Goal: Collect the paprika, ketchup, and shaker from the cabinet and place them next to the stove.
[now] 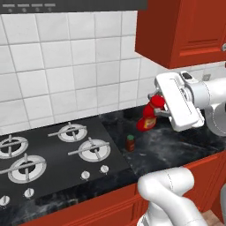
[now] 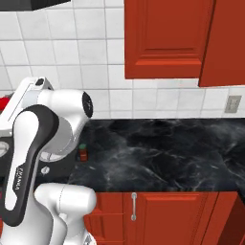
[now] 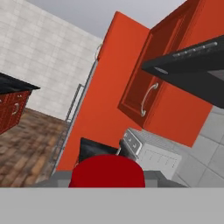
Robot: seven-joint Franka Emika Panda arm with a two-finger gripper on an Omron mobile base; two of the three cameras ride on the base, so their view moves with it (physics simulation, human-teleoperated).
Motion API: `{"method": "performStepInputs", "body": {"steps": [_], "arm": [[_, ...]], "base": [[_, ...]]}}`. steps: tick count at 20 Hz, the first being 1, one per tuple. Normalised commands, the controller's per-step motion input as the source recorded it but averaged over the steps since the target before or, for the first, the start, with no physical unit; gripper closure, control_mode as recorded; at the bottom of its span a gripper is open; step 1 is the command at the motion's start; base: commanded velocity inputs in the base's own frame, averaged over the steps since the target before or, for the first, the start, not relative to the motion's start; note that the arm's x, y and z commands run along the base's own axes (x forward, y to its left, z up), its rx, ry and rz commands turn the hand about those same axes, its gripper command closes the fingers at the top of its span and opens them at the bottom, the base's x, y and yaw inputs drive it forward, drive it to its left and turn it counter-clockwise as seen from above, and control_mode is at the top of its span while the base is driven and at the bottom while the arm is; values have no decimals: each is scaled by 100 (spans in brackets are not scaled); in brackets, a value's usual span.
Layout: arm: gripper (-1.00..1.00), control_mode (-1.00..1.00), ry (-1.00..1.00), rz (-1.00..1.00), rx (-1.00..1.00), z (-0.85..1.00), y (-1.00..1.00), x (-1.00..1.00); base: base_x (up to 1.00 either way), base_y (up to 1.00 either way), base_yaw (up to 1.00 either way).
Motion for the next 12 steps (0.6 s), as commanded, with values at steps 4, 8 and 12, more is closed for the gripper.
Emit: {"method": "performStepInputs", "body": {"steps": [4, 8, 12], "arm": [[100, 100, 0, 0, 0, 0, 0, 0], [100, 100, 0, 0, 0, 0, 0, 0], [100, 100, 0, 0, 0, 0, 0, 0]], "base": [[-42, 61, 2], [-23, 92, 7], [-11, 99, 12]]}}
